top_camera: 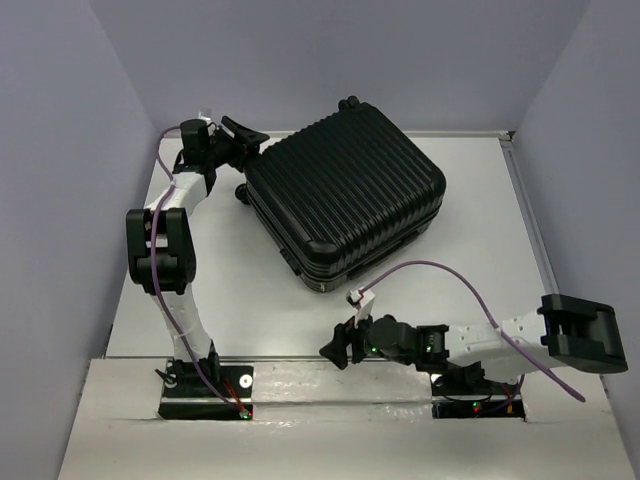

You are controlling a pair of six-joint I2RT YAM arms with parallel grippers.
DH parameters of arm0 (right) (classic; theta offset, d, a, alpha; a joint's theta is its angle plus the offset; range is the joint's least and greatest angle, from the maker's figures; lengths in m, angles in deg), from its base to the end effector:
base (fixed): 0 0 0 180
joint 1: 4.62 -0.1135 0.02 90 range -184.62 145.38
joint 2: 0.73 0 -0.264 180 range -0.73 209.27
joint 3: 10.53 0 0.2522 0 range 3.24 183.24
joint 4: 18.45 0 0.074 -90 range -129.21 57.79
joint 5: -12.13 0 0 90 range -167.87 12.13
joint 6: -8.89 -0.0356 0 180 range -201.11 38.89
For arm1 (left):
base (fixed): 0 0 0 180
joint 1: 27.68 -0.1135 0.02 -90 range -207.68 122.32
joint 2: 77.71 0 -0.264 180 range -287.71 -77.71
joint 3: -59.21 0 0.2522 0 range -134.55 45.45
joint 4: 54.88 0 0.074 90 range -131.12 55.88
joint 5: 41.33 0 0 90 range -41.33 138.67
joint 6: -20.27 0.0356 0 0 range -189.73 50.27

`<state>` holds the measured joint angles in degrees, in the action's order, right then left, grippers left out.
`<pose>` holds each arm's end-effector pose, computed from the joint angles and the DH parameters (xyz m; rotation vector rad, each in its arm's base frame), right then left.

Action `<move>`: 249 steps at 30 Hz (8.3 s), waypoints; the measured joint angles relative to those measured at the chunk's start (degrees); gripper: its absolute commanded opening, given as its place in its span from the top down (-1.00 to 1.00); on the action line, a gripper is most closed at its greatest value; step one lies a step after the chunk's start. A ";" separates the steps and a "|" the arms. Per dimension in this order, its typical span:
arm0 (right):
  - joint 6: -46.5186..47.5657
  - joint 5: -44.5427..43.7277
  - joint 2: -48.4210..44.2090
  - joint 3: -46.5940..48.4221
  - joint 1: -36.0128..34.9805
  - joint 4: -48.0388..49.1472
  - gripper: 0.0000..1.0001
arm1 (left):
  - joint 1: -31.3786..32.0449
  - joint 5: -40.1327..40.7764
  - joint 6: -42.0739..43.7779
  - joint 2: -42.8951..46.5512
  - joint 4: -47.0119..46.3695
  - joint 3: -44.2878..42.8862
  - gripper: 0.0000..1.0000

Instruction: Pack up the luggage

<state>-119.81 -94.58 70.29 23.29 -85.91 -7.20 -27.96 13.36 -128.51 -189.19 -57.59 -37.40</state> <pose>0.0453 0.2280 0.1634 -0.5977 2.0779 1.0081 0.4613 -0.0183 0.2727 -0.5034 1.8634 -1.2567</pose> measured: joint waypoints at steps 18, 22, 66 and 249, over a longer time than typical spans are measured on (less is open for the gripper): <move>-0.98 -6.75 -17.29 -0.35 7.76 -14.21 -0.69 | -1.36 3.28 0.33 8.22 -9.03 14.19 0.89; 1.62 -2.60 -19.74 0.15 23.93 -15.89 -0.41 | -4.28 4.87 0.96 18.75 -10.34 26.71 0.89; 17.97 30.69 -8.90 -2.12 40.48 -1.16 0.86 | -9.64 13.00 12.48 64.50 -1.86 58.10 0.88; 5.99 0.72 2.99 35.54 19.54 -39.06 0.86 | 50.84 46.01 20.57 45.59 -24.44 64.04 0.22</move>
<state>-113.82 -93.86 73.29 58.83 -66.37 -46.25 22.88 59.37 -107.94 -143.59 -82.02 26.64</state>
